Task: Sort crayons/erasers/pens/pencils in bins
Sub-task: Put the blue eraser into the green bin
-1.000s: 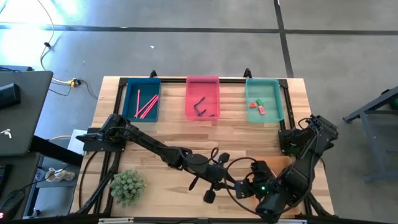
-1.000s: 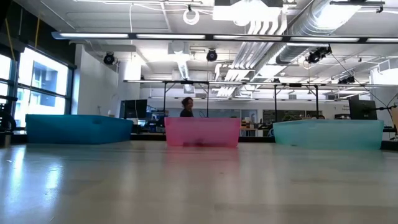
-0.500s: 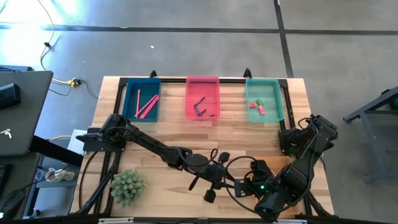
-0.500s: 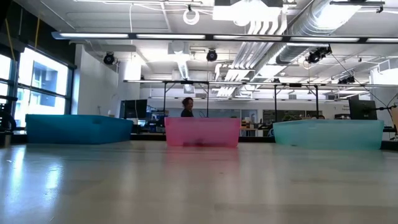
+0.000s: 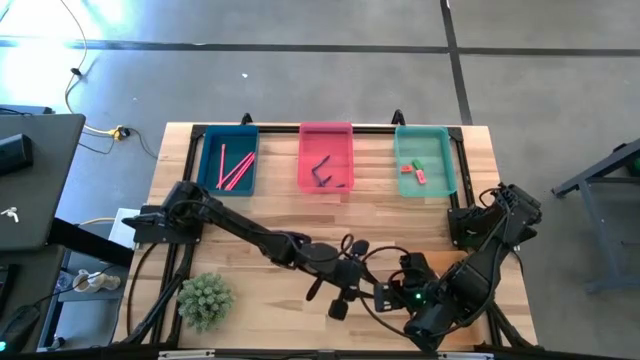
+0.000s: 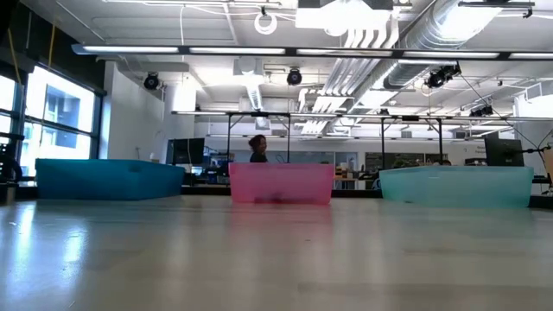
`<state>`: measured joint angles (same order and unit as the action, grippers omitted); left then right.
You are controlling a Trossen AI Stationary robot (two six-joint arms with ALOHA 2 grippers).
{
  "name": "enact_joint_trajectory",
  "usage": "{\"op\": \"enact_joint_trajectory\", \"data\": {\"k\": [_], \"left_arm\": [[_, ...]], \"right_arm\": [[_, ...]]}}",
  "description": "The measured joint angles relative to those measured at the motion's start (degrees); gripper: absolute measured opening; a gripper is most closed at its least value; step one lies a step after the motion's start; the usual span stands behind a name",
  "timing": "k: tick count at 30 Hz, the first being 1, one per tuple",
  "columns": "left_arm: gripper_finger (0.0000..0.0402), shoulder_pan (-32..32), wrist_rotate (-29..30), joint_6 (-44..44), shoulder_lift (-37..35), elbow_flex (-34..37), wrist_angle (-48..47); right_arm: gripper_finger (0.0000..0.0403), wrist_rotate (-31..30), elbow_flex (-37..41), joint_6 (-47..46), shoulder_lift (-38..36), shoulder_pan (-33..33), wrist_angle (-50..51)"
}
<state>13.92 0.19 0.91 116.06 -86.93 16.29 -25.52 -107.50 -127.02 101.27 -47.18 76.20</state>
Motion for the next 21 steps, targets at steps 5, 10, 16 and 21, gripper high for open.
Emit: {"op": "enact_joint_trajectory", "data": {"k": [5, 10, 16, 21], "left_arm": [[0.0162, -0.9, -0.1, -1.2, -2.5, 0.1, -7.0], [0.0193, -2.5, 0.0, -1.7, -5.6, 0.1, -14.1], [0.0199, -4.7, 0.1, -6.2, -9.7, 0.1, -24.9], [0.0191, -6.6, 0.1, -8.9, -13.3, 0.1, -31.8]], "right_arm": [[0.0004, -0.1, 0.0, -0.3, 0.0, 0.1, 1.2], [0.0004, -0.8, 0.0, -0.1, 0.0, 1.2, 2.5], [0.0004, -0.9, 0.0, 0.0, 0.0, 2.5, 5.4], [0.0004, -0.9, 0.0, 0.6, -0.5, 3.8, 8.6]]}}
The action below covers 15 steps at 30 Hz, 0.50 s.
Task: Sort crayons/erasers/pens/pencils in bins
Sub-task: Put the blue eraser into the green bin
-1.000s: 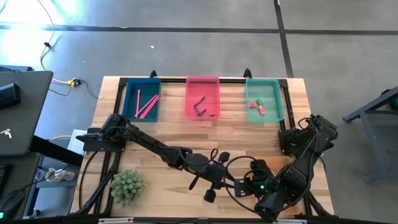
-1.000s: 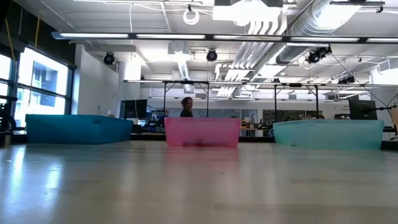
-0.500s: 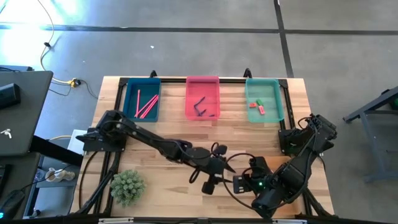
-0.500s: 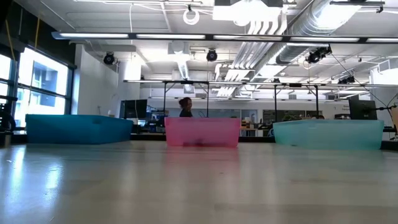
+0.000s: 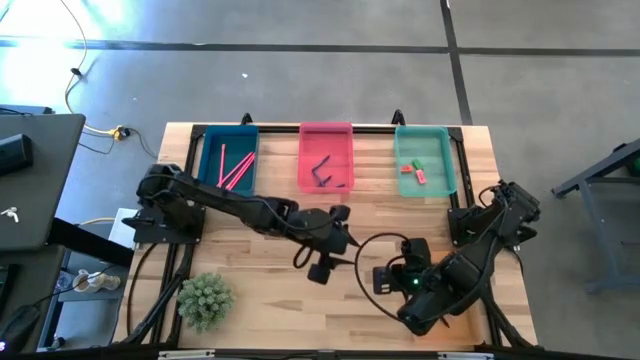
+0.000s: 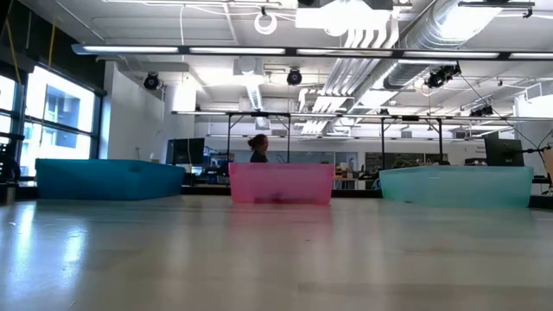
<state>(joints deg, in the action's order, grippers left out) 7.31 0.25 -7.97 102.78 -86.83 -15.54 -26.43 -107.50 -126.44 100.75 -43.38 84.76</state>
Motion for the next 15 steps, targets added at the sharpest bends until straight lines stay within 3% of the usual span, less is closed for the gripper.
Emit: {"op": "enact_joint_trajectory", "data": {"k": [7, 11, 15], "left_arm": [[0.0181, -2.0, -0.7, -2.7, -4.7, 0.0, -5.9], [0.0176, -3.5, -5.3, -2.8, -7.2, 0.6, -8.7], [0.017, -5.2, -9.6, -1.1, -10.7, 6.6, -6.4]], "right_arm": [[0.0004, -0.1, 0.0, 0.8, -0.2, 2.7, 5.2], [0.0004, -0.6, 0.0, 3.3, -0.3, 4.7, 5.3], [0.0004, -2.7, 0.0, 5.9, -0.6, 7.2, 5.3]]}}
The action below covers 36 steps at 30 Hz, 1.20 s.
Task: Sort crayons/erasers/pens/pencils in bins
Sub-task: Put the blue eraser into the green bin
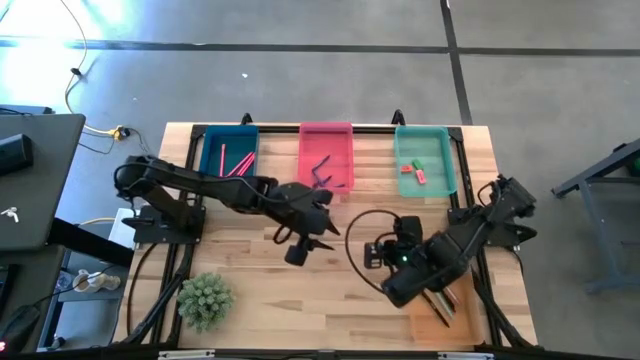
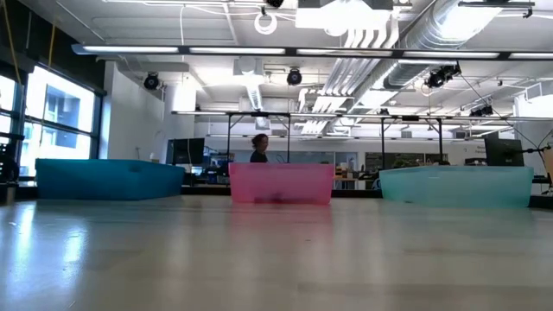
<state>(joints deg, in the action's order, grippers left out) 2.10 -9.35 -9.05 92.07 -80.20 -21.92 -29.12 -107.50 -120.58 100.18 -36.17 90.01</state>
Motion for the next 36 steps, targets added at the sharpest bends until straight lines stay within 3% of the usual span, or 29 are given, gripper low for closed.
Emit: {"op": "enact_joint_trajectory", "data": {"k": [8, 15, 26, 36], "left_arm": [[0.0157, -1.9, 0.0, 3.6, -9.9, 15.9, 6.9], [0.0154, -2.6, 1.3, 4.4, -18.2, 24.7, 11.4], [0.0154, -6.7, 1.6, 4.4, -22.1, 26.3, 15.4], [0.0154, -13.7, 5.2, 4.3, -22.1, 26.3, 23.1]], "right_arm": [[0.0004, -0.6, 0.0, 8.4, -0.1, 5.9, 0.0], [0.0004, -2.0, 0.0, 16.2, -1.4, 10.5, 0.0], [0.0005, -10.5, 0.0, 30.2, -8.4, 15.2, 0.0], [0.0005, -19.3, 0.0, 52.7, -17.2, 23.7, 0.0]]}}
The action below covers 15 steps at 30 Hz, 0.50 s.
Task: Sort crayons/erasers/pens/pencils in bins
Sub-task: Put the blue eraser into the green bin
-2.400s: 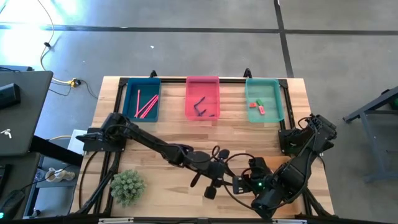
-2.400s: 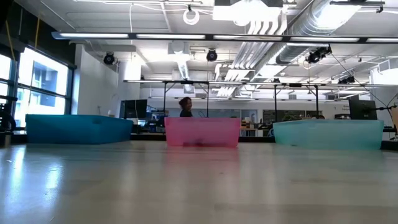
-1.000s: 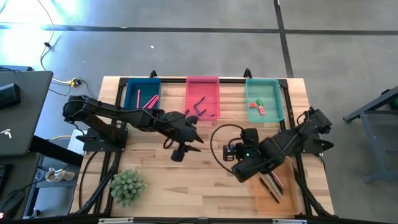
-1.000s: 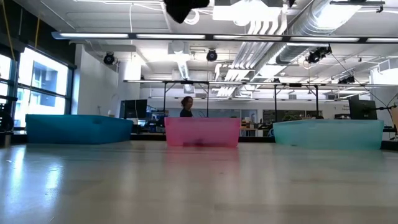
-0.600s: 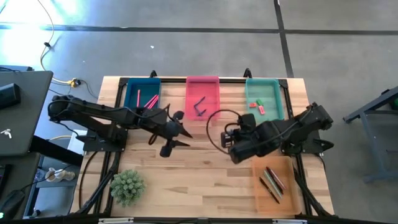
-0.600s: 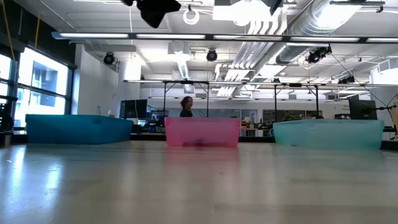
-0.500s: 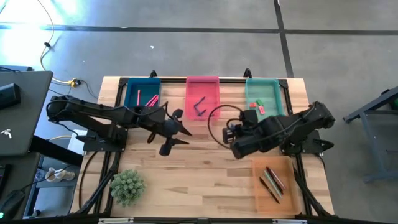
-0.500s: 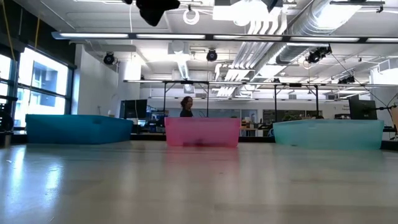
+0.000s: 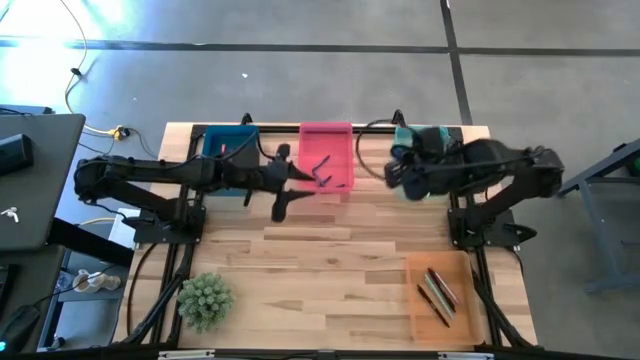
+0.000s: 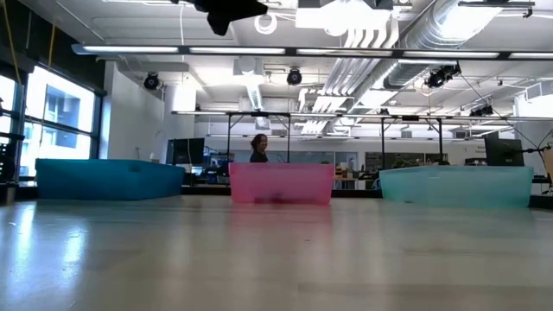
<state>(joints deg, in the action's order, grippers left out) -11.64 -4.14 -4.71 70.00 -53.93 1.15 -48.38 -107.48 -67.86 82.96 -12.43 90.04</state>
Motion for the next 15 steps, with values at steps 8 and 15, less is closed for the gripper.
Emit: {"op": "enact_joint_trajectory", "data": {"k": [8, 15], "left_arm": [[0.0154, -4.8, 0.8, 0.0, 0.0, 0.0, 3.7], [0.0154, -7.3, 0.8, 0.0, 0.0, 0.0, 4.5]], "right_arm": [[0.0005, -2.2, 14.1, 8.1, -12.3, 11.0, 0.0], [0.0005, 1.1, 29.1, 6.4, -24.1, 19.9, -2.4]]}}
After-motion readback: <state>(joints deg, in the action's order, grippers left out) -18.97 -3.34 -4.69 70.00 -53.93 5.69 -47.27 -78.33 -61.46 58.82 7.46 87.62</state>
